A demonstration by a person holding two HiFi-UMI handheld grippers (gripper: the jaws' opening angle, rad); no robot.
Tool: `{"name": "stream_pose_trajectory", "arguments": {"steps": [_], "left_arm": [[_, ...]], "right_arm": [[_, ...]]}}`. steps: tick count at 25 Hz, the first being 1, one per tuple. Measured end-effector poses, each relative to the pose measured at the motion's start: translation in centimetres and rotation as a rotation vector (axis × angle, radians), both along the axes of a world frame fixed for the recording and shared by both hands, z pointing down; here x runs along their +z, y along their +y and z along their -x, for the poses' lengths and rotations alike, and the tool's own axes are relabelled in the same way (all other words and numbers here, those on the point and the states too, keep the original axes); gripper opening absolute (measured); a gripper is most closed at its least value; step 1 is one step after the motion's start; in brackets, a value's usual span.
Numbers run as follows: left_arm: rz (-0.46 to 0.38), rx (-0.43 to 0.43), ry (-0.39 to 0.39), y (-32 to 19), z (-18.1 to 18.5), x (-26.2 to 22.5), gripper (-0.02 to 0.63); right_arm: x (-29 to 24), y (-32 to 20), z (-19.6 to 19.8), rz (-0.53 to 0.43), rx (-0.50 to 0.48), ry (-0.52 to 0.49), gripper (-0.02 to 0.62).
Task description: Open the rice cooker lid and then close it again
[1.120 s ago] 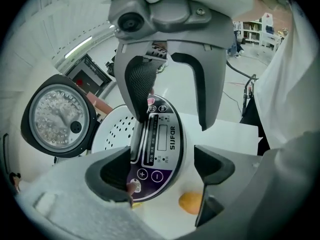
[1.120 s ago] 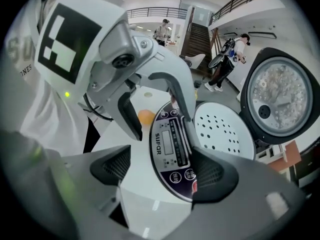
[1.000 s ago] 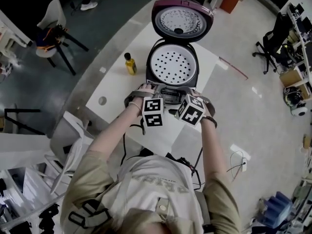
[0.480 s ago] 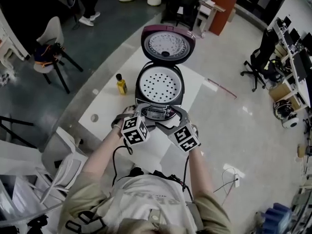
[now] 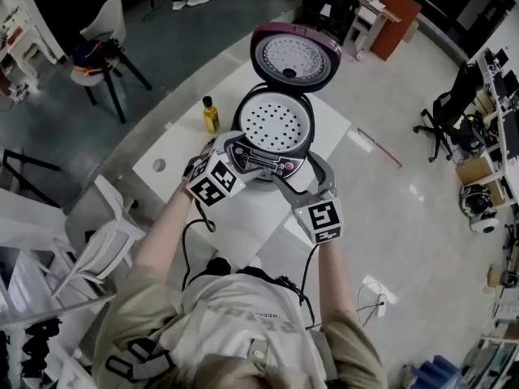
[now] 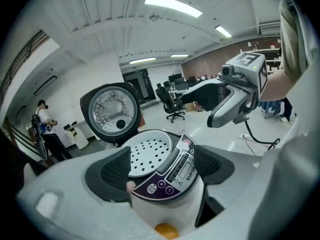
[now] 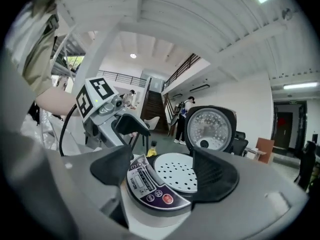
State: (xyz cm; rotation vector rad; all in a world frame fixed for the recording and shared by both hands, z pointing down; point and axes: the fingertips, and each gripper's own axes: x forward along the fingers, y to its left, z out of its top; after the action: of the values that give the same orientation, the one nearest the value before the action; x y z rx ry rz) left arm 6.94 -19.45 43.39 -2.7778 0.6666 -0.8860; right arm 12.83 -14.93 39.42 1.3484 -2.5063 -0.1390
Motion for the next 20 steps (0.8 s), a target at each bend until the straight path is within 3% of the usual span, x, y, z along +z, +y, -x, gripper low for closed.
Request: {"name": "stream_pose_trajectory", "arguments": {"steps": [4, 9, 16, 20], "left_arm": [[-0.033, -0.037, 0.022, -0.8, 0.3, -2.1, 0.407], [-0.067, -0.050, 0.045, -2.9, 0.6, -4.2, 0.407], [-0.095, -0.043, 0.033, -7.4, 2.3, -5.9, 0.407], [-0.112, -0.033, 0.016, -11.3, 3.0, -6.4, 0.408]], "right_arm": [[-2.1, -0.5, -1.5, -0.014, 0.024, -0.119, 0.380], [-3.6, -2.3, -2.3, -0.069, 0.026, -0.132, 0.380], [-4.7, -5.8, -4.1, -0.067, 0.097, -0.154, 0.380], [-5.5, -8.4, -5.4, -0.050, 0.127, -0.224, 0.380]]}}
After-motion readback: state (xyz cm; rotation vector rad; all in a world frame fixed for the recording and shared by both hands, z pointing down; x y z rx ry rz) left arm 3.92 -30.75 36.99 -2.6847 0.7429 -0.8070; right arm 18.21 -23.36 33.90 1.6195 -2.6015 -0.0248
